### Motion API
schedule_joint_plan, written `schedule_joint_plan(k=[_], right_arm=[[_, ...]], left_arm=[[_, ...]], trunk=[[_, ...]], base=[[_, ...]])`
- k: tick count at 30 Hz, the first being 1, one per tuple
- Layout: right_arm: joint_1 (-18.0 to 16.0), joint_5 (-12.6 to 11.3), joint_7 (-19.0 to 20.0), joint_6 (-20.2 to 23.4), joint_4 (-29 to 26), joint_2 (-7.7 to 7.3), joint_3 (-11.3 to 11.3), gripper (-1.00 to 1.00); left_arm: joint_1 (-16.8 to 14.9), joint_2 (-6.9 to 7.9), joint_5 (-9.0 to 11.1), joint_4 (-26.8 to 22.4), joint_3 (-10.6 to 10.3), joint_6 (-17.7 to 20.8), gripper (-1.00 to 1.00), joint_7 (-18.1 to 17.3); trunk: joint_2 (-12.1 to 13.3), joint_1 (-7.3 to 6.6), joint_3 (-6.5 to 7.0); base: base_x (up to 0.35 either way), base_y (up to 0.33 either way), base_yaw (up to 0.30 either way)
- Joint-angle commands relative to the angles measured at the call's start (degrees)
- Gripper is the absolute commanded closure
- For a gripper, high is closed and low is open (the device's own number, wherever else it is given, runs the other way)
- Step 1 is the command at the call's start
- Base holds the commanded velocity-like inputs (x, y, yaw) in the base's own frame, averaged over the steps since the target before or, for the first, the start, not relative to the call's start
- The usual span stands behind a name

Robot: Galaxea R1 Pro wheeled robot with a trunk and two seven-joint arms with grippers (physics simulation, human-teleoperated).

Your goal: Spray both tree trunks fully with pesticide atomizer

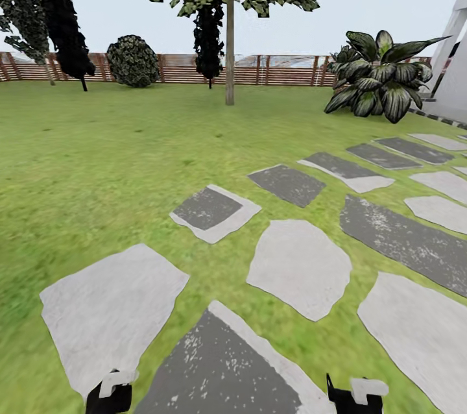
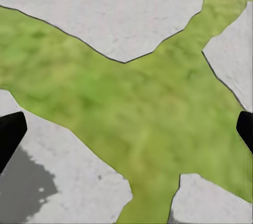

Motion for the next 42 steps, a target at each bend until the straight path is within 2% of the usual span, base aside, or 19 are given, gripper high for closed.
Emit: schedule_joint_plan(k=[1,20,42], right_arm=[[0.0,0.6,-0.2,-0.2,0.1,0.03,-0.3,-1.00],[-0.1,0.6,-0.2,-0.2,0.1,0.09,-0.3,-1.00],[0.0,0.7,-0.2,-0.2,0.2,0.14,-0.2,-1.00]], left_arm=[[0.0,0.00,0.3,0.0,0.0,-0.2,1.00,0.0],[0.0,0.01,0.3,0.0,0.0,-0.2,1.00,0.0],[0.0,0.03,0.3,0.0,0.0,-0.2,1.00,0.0]], trunk=[[0.0,0.02,-0.05],[0.0,0.02,-0.05],[0.0,0.02,-0.05]], base=[[0.331,-0.100,0.000],[0.332,-0.099,0.057],[0.332,-0.099,0.002]])
